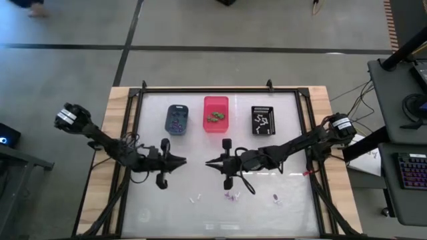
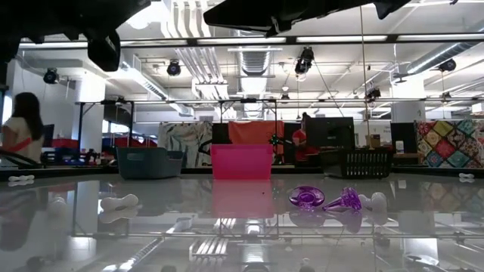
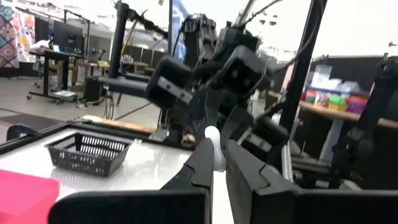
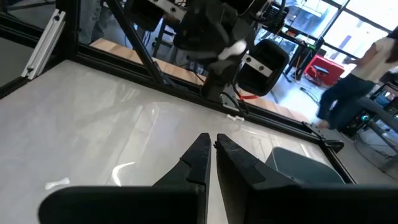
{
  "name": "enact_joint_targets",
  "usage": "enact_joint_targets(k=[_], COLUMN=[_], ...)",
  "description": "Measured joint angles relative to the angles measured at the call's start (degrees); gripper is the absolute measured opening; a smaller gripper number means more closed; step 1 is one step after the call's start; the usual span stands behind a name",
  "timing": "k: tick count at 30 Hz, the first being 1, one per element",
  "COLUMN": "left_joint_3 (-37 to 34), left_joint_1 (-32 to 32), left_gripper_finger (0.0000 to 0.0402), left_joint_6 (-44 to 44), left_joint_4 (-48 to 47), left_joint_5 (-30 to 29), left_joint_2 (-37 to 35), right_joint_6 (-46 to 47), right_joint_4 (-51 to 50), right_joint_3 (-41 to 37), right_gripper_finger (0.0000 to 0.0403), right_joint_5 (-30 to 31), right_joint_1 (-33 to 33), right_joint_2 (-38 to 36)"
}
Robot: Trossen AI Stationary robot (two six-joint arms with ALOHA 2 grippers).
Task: Sort Halloween decoration
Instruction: Put the white bone toy into the black bin
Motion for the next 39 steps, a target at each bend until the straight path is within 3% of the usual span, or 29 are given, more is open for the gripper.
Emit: enact_joint_targets(k=[6, 24, 33, 39], left_joint_3=[0.02, 0.07, 0.18, 3.46], left_joint_1=[0.09, 0.1, 0.09, 0.09], left_gripper_finger=[0.0, 0.0, 0.0, 0.0], left_joint_6=[-1.78, -5.42, -4.68, 2.19], left_joint_4=[6.79, 5.52, 5.78, 6.1], left_joint_5=[-0.04, -0.03, 1.6, 3.39], left_joint_2=[1.19, 1.4, 6.55, 11.68], right_joint_6=[-2.43, -13.59, -13.07, -8.64], right_joint_4=[0.59, 2.58, 2.84, 4.28], right_joint_3=[0.0, 4.56, 5.65, 6.78], right_gripper_finger=[0.0018, 0.002, 0.0094, 0.0126], right_joint_5=[0.0, 0.0, -1.63, -5.06], right_joint_1=[0.02, 0.02, 0.0, -0.71], right_joint_2=[0.0, -0.07, 0.89, 3.14])
